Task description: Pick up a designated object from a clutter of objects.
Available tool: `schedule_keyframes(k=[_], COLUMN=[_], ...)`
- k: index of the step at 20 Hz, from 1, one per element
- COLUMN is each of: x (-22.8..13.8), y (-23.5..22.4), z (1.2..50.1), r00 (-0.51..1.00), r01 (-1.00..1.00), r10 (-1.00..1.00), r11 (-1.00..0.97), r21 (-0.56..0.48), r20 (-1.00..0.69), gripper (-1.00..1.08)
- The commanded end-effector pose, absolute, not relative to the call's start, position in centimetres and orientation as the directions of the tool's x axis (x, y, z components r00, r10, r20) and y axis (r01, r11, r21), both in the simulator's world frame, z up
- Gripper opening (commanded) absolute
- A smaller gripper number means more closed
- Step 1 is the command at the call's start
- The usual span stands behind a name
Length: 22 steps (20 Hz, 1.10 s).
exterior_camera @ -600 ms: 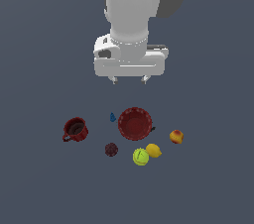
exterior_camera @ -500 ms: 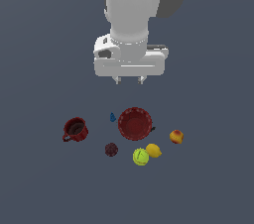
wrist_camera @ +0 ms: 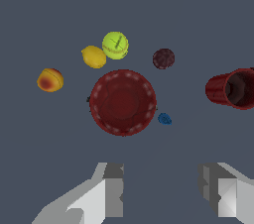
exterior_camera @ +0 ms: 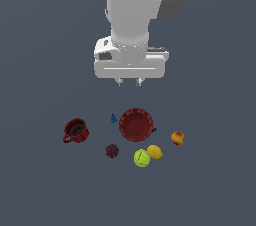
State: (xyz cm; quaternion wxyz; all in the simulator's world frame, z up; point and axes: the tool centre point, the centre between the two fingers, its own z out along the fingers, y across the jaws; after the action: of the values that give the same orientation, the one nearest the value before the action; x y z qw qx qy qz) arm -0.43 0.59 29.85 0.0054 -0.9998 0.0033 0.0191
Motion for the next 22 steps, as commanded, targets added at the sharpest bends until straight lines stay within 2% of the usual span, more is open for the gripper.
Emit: schedule_keyframes(k=[1,11,22], x=[-0.3,1.4,5.1], y=[0.6,0.6,0.8], z=[29.8,28.6,25.3], r00=[0.999,0.990,0.912], r01=[0.000,0.111,0.355], r10=[0.001,0.112,0.362], r11=[-1.000,-0.994,-0.932], r21=[-0.010,-0.014,-0.070], r20=[-0.042,-0.090,-0.193], gripper=[0.28,0.28,0.28])
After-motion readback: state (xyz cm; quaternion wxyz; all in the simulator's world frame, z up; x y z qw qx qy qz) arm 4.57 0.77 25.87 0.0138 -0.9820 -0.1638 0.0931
